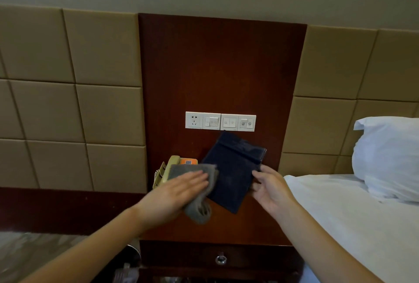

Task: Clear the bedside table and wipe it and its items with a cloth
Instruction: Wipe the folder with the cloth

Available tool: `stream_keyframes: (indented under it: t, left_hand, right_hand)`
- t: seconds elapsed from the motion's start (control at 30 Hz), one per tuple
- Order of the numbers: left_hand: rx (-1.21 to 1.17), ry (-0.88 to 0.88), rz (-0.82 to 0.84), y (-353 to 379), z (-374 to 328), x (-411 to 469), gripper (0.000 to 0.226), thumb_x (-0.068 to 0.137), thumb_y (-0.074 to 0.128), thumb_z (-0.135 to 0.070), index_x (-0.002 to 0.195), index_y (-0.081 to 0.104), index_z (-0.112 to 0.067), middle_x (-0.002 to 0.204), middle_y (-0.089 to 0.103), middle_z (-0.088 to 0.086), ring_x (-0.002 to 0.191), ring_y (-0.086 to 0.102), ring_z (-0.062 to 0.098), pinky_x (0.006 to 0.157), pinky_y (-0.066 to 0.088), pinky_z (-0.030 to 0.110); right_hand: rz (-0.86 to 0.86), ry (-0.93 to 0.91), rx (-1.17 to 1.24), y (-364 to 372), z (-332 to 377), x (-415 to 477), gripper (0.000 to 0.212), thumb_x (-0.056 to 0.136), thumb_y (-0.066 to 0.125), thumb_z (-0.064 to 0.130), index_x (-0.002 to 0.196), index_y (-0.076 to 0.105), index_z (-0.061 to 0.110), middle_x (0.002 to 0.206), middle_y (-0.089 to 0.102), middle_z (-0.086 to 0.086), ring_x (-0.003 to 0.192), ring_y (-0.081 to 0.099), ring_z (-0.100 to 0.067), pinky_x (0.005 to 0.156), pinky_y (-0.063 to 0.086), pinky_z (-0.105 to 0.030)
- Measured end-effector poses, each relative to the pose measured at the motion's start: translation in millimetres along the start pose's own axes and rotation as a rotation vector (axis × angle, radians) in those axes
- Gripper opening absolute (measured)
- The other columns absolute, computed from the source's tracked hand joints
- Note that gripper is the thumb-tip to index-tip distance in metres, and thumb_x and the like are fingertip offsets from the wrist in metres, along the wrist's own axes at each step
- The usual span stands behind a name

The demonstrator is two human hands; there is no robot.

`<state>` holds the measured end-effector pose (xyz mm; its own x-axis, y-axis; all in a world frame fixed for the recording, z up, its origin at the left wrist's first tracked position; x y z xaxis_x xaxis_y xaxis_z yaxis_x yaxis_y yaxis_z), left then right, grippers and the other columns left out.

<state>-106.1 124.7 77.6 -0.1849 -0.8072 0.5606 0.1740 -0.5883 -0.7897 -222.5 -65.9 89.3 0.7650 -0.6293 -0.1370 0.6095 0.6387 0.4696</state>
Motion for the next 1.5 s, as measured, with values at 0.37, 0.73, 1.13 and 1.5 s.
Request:
stream_keyframes:
  t: [0.37, 0.73, 1.13, 1.5]
  left_hand:
    - [-1.442, -1.227, -0.170, 5, 22, 20, 0.029, 0.093, 0.055, -0.029, 0.115, 0.059, -0.010, 0.107, 0.069, 0.008, 0.102, 0.064, 0.021, 0.085, 0.051, 0.030]
    - [-0.695, -1.034, -0.194, 43, -18, 46, 0.043, 0.096, 0.045, -0.021, 0.136, 0.037, -0.008, 0.136, 0.043, 0.006, 0.129, 0.040, 0.021, 0.105, 0.033, 0.026]
    - [-0.365, -0.660, -0.014, 41, 0, -6, 0.070, 0.099, 0.036, -0.029, 0.145, -0.015, -0.030, 0.155, -0.017, -0.009, 0.142, -0.017, -0.002, 0.120, 0.000, 0.030]
    - [-0.259, -0.530, 0.066, 39, -53, 38, 0.071, 0.093, 0.016, -0.045, 0.141, -0.028, -0.016, 0.144, -0.042, -0.007, 0.133, -0.038, -0.001, 0.113, -0.016, 0.017]
  right_hand:
    - [0.045, -0.183, -0.312, 10, -2, -12, 0.029, 0.099, 0.041, 0.004, 0.125, 0.049, 0.016, 0.102, 0.066, -0.007, 0.092, 0.066, -0.024, 0.075, 0.053, -0.037]
    - [0.131, -0.176, -0.482, 37, -31, -10, 0.045, 0.100, 0.042, 0.010, 0.144, 0.033, 0.017, 0.113, 0.062, -0.002, 0.108, 0.059, -0.019, 0.098, 0.047, -0.040]
    - [0.226, -0.120, -0.252, 21, -32, -9, 0.031, 0.099, 0.038, 0.002, 0.112, 0.059, 0.021, 0.098, 0.074, 0.001, 0.089, 0.070, -0.020, 0.073, 0.055, -0.033]
    - [0.247, -0.090, -0.289, 26, -51, -18, 0.034, 0.099, 0.041, 0.005, 0.096, 0.057, 0.034, 0.094, 0.065, 0.010, 0.089, 0.062, -0.008, 0.074, 0.052, -0.026]
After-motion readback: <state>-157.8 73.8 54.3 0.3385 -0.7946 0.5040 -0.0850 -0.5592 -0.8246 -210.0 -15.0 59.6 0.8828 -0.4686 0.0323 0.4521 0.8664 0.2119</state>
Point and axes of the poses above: each hand's wrist, its own x-axis towards the middle knuckle, its own y-axis out of the palm, z = x × y, the point moved 5 cm from there along x, towards the middle knuckle
